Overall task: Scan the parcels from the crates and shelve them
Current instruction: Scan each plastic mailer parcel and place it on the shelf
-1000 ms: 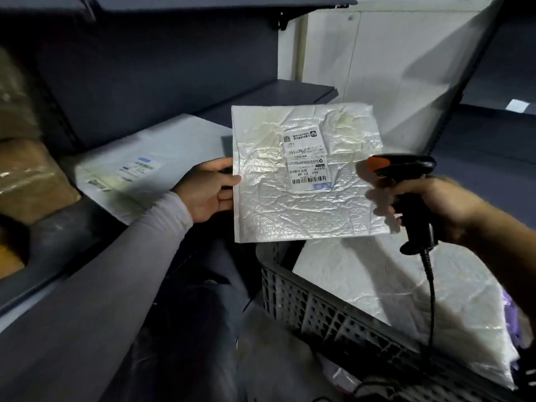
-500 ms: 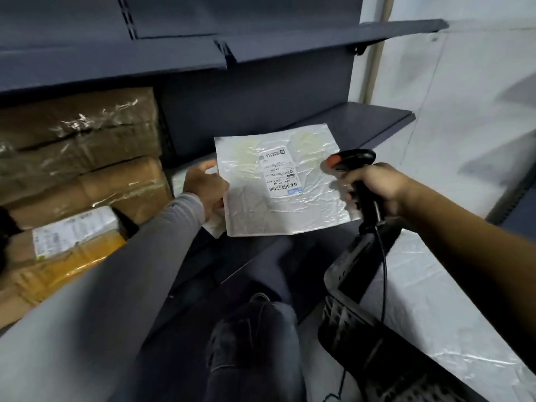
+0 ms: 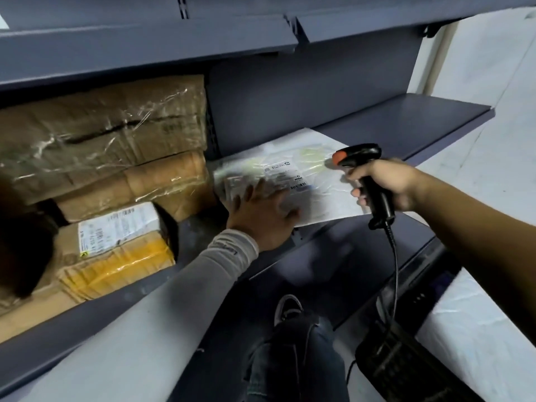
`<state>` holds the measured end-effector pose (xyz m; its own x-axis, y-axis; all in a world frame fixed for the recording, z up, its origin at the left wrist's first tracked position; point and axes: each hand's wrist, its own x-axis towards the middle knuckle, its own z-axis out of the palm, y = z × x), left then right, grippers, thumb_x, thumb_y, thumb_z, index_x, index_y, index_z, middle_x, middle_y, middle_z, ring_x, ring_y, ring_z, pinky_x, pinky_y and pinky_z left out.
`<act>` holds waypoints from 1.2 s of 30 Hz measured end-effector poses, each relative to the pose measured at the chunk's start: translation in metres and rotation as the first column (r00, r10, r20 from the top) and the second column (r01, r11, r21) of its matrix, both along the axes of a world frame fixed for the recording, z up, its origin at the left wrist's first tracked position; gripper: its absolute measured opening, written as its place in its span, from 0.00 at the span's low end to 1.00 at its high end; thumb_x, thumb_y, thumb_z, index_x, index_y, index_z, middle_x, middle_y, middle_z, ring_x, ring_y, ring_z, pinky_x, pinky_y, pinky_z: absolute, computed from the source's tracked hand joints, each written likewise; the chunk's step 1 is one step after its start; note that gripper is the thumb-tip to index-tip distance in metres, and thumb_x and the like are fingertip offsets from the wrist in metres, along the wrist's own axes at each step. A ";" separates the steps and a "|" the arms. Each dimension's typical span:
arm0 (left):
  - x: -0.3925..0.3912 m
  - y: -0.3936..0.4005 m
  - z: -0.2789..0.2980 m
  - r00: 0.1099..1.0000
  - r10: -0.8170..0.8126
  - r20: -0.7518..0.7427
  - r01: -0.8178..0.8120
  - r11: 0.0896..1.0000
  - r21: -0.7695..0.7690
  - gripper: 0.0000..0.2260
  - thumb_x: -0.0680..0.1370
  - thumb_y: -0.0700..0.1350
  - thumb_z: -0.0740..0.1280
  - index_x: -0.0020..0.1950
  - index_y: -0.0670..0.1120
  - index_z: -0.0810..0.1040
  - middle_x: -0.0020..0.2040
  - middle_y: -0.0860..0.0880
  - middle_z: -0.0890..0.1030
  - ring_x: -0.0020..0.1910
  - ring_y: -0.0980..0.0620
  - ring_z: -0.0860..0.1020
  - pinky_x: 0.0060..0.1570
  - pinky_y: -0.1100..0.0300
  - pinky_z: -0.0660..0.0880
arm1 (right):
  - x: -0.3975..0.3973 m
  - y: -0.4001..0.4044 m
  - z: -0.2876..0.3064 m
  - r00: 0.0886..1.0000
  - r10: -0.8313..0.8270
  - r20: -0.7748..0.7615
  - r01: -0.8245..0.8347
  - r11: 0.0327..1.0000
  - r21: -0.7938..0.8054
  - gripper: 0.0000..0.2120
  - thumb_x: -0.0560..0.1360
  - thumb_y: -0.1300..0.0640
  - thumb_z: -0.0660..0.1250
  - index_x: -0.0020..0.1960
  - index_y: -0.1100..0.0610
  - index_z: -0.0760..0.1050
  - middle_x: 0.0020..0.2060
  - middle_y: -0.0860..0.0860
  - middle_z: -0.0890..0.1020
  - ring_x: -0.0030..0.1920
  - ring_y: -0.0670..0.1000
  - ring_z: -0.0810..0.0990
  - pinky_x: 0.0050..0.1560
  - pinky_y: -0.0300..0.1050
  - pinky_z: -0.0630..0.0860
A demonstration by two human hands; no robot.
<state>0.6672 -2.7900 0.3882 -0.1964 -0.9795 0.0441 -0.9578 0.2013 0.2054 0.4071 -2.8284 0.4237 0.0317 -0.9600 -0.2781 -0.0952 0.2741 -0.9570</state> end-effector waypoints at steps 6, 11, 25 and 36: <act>-0.012 0.001 -0.003 0.994 -0.054 0.098 0.049 0.998 0.048 0.23 0.82 0.68 0.49 0.77 0.66 0.58 0.83 0.52 0.57 0.82 0.44 0.54 0.75 0.35 0.52 | 0.015 -0.017 0.000 0.999 -0.034 -0.020 0.033 0.999 -0.017 0.09 0.76 0.64 0.69 0.55 0.59 0.84 0.50 0.59 0.80 0.40 0.56 0.76 0.37 0.48 0.76; -0.026 -0.005 0.007 0.996 0.050 0.078 -0.060 0.989 0.132 0.24 0.84 0.64 0.47 0.81 0.64 0.55 0.85 0.47 0.51 0.83 0.42 0.49 0.76 0.35 0.48 | 0.025 -0.021 0.002 0.997 -0.074 0.006 0.075 0.994 -0.078 0.08 0.75 0.67 0.68 0.46 0.57 0.84 0.36 0.56 0.82 0.39 0.56 0.75 0.37 0.48 0.75; -0.047 -0.026 0.013 0.937 0.324 0.130 -0.342 0.926 0.157 0.29 0.84 0.64 0.46 0.85 0.60 0.48 0.85 0.41 0.44 0.82 0.31 0.47 0.75 0.28 0.43 | 0.000 0.033 0.006 0.982 -0.175 0.072 0.185 0.968 -0.170 0.13 0.78 0.66 0.69 0.62 0.64 0.79 0.46 0.56 0.80 0.36 0.54 0.82 0.33 0.44 0.77; -0.072 0.027 0.010 0.983 0.182 0.035 -0.183 0.982 0.053 0.29 0.83 0.66 0.46 0.84 0.62 0.50 0.86 0.45 0.44 0.83 0.36 0.43 0.76 0.29 0.39 | -0.013 0.099 0.014 0.948 -0.250 0.195 0.274 0.956 -0.109 0.17 0.78 0.62 0.70 0.66 0.61 0.77 0.52 0.56 0.84 0.39 0.57 0.85 0.34 0.48 0.78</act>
